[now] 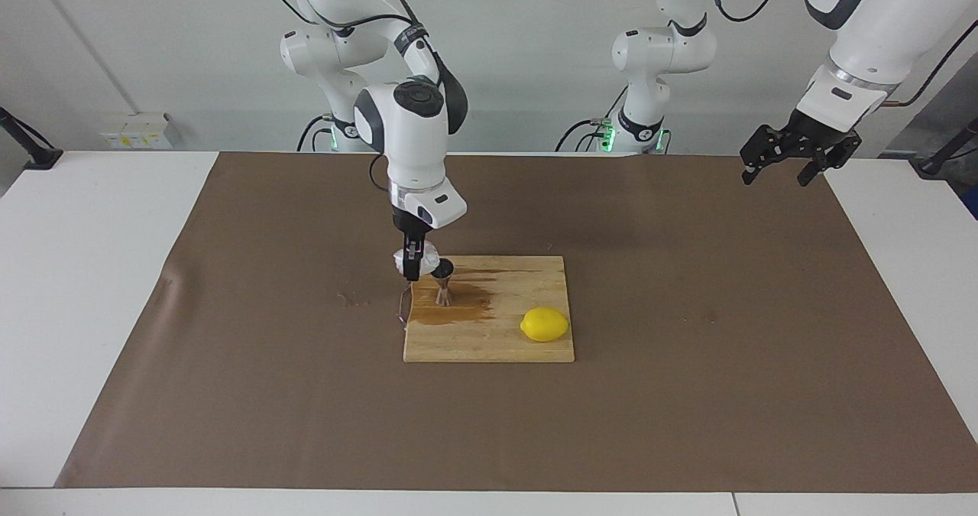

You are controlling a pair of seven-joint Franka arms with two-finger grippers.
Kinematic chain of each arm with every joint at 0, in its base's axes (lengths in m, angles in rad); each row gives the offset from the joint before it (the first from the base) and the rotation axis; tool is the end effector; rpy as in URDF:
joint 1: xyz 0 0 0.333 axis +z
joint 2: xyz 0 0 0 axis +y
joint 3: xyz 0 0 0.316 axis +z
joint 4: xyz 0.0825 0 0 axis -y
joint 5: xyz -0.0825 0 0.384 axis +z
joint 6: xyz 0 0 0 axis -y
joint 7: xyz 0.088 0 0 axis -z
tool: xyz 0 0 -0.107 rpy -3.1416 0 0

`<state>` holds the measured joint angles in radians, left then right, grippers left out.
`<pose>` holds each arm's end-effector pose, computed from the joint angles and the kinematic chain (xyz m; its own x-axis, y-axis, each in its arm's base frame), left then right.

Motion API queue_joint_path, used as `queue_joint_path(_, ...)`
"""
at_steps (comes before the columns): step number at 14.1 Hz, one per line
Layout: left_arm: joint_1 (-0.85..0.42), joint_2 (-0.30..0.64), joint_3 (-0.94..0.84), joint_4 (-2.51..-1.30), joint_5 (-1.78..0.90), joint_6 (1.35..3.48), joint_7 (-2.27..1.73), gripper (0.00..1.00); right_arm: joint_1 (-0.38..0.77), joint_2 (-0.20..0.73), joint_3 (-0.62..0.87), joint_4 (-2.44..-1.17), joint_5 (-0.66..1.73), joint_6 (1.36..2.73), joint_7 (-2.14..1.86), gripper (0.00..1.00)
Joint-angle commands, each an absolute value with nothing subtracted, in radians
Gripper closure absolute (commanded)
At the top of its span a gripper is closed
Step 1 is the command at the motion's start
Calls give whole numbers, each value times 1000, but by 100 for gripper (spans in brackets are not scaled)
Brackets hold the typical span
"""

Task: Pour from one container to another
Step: 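Tilt the white cup with the right gripper to pour into the dark cup, then turn the white cup upright and carry it back beside the board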

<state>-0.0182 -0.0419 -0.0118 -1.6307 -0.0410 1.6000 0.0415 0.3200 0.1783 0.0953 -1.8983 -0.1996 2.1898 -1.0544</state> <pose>0.5434 -0.0207 0.6218 0.9974 -0.0702 0.0128 -0.0707 -0.9967 0.0400 0.5647 0.2386 0.4201 0.0041 0.9964 -0.0844 0.9855 0.0103 0.1693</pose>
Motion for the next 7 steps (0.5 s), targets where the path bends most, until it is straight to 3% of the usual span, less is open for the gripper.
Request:
queue_joint_path(1,-21,-63,-6,-1649,-44,1592,52,0,275,158,104,-1907,-64,2203,-1205,86)
queue_joint_path(7,-21,-63,-6,-1649,-45,1592,51,0,97,155,104,-1928,283,2203,-1544,86)
